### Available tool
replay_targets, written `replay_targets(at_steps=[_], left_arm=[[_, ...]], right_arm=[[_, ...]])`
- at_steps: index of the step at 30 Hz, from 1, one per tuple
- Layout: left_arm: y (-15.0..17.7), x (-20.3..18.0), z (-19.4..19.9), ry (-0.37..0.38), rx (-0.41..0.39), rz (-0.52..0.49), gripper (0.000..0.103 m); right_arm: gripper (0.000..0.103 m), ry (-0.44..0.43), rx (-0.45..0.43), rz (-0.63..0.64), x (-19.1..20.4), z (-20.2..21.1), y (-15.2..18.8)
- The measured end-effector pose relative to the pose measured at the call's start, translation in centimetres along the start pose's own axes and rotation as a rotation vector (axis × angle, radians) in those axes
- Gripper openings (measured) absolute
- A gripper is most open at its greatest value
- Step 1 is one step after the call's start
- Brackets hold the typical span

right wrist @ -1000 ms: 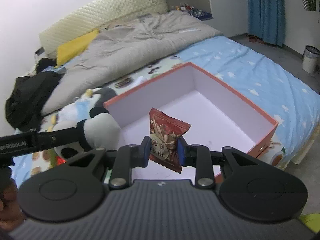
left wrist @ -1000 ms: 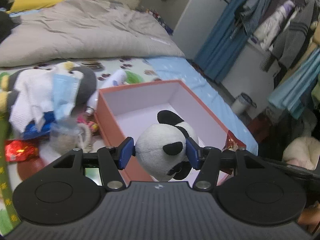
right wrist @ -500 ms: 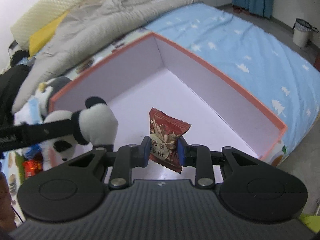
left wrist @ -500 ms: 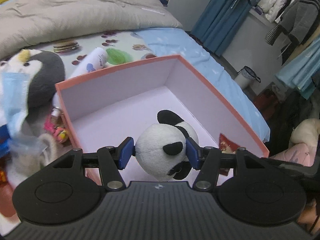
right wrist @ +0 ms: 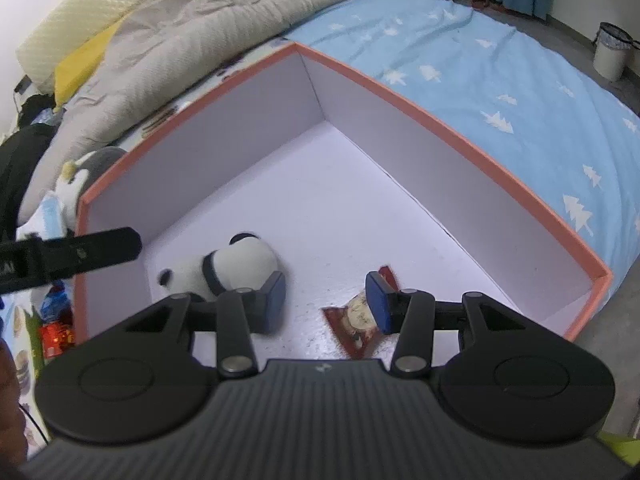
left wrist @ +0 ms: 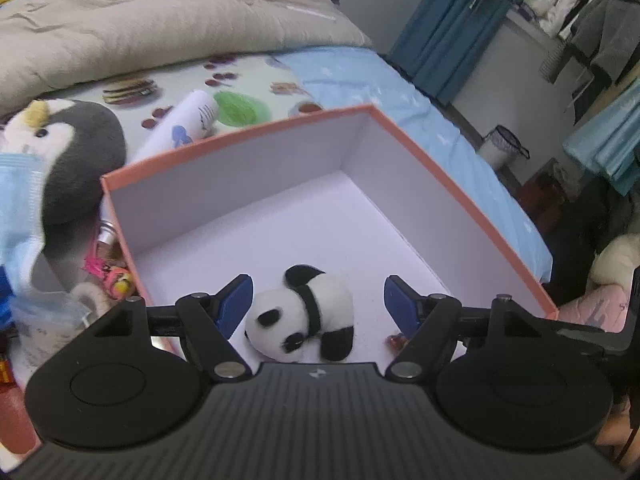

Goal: Organize soft objects
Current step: 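Open both grippers to drop the panda and snack packet into the box, then withdraw both grippers from the box back toward the pile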

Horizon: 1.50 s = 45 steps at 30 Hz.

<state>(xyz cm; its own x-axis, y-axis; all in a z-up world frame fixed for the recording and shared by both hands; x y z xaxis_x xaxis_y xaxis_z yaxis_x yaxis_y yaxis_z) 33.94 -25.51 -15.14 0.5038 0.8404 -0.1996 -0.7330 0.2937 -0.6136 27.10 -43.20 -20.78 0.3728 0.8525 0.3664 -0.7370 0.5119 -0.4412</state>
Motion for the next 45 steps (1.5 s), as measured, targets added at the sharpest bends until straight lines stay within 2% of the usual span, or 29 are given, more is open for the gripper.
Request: replay_targets(at_steps=[11, 19, 28, 37, 45], left_arm=[[2.8, -0.8, 9.0, -0.035, -0.089, -0.005, 0.077], [8.0, -0.1, 16.5, -0.074, -0.147, 0.026, 0.077], [13.4, 0.7, 22.8, -0.137, -0.195, 0.041, 0.077], [17.2, 0.8, 27.2, -0.164, -0.234, 0.08, 0.077], [20.5, 1.0, 29.1, -0.196, -0.225, 0.113, 0.077]], right_arm=[[0.048, -0.064, -0.075, 0.012, 2.1, 6.1, 2.3], [0.048, -0.116, -0.116, 0.048, 4.6, 10.7, 6.2], [0.048, -0.169, -0.139, 0.118, 7.2, 14.5, 10.5], [0.048, -0.214, -0.141, 0.181, 9.0, 16.8, 14.5], [0.048, -0.247, -0.12, 0.236, 10.3, 17.5, 17.6]])
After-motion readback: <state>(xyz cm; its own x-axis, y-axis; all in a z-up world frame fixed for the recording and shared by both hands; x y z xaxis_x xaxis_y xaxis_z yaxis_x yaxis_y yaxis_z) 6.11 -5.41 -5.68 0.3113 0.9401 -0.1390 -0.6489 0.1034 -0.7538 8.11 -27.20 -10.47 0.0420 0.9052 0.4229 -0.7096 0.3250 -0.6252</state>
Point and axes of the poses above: each gripper's, at about its wrist camera, not at the fingertips, and z roughly against the way its jaws point, x to its left, y to its underside, the point moved 5 cm from there along -z, roughly the way its jaws point, and after that the axes turned 13 degrees about -z, right-handed, at the moved point
